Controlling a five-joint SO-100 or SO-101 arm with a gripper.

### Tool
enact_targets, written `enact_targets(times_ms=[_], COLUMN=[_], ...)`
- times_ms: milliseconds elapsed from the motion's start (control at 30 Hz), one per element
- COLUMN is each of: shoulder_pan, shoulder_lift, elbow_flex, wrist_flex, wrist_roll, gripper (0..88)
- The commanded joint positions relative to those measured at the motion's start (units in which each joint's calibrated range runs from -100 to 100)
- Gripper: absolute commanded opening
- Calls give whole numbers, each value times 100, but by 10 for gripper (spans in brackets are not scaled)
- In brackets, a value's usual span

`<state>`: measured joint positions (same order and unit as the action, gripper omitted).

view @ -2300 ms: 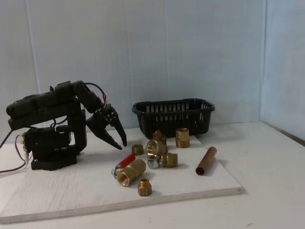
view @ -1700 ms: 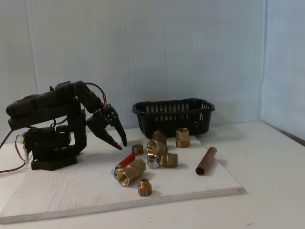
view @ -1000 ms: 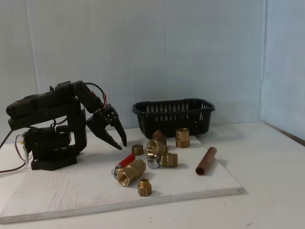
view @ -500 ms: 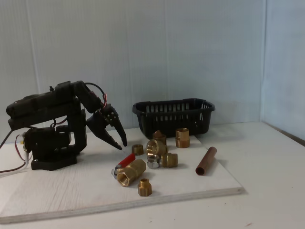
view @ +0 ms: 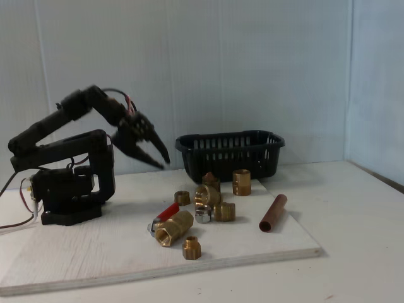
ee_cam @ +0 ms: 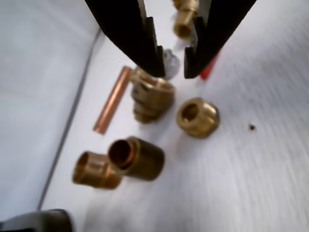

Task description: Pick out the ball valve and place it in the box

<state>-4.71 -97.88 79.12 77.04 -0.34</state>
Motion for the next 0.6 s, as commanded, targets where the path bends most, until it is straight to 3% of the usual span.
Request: enact_targets(times_ms=[0, 200, 567], shoulder_pan=[-2, 6, 1024], shoulder_lift=[34, 51, 365], elbow_flex=[-1071, -1973, -2109], wrist_flex=[212, 109, -1613], wrist_roll=[-3, 3, 75], gripper=[32, 32, 32])
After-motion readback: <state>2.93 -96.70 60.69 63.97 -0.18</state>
